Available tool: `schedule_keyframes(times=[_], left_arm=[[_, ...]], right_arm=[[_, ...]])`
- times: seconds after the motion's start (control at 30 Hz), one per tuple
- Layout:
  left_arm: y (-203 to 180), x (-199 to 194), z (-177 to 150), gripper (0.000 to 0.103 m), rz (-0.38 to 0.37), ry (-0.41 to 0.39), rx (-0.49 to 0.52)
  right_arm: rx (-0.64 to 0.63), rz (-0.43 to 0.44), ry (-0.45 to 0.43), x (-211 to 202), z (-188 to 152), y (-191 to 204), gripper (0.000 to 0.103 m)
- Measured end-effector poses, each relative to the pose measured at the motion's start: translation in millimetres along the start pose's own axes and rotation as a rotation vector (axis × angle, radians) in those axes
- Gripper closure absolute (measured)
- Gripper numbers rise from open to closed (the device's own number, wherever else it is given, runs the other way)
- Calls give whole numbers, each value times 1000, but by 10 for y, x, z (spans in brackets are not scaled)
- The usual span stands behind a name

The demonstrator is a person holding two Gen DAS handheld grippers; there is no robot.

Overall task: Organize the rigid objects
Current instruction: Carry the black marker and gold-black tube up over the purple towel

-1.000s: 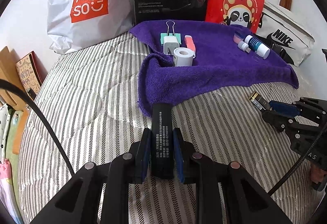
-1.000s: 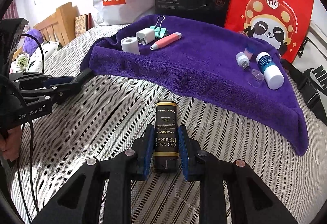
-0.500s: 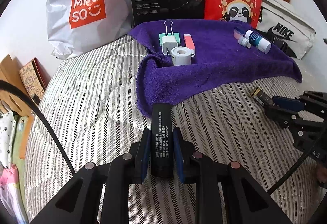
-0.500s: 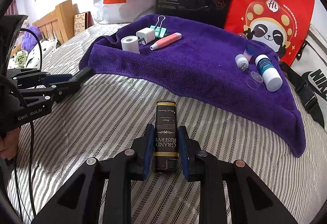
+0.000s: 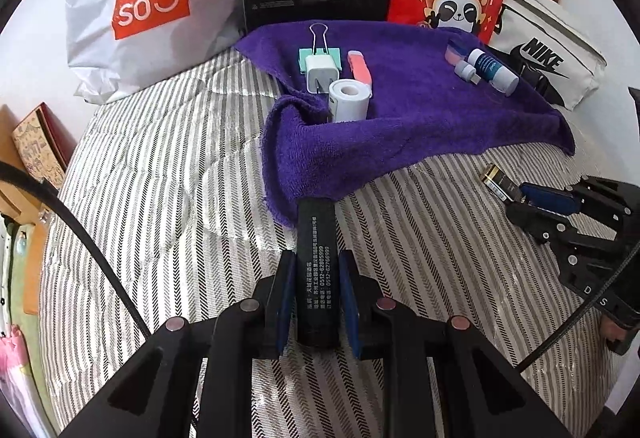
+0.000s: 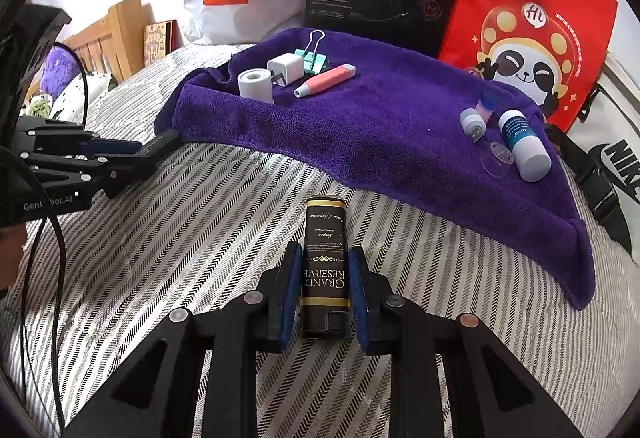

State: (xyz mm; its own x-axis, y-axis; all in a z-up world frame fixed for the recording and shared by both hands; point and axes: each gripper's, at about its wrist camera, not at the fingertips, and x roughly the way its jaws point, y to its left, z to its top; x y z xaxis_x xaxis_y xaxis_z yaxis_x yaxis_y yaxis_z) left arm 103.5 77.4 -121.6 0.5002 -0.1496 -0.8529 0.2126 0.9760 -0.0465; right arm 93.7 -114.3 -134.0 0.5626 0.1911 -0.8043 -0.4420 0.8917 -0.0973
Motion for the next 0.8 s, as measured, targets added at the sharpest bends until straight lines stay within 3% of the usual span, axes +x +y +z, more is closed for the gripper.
schedule_keyframes(times=[0.2,0.4,0.8], left_arm=[[8,6,4,82,-15,5,-10],[-8,-3,15,82,-13,43,4],[-63,6,33,82,14,90,-20]], right_arm=[[24,50,134,80,172,-79,80],[-11,33,249,147,303,-25,81],[55,32,213,132,283,-68,80]])
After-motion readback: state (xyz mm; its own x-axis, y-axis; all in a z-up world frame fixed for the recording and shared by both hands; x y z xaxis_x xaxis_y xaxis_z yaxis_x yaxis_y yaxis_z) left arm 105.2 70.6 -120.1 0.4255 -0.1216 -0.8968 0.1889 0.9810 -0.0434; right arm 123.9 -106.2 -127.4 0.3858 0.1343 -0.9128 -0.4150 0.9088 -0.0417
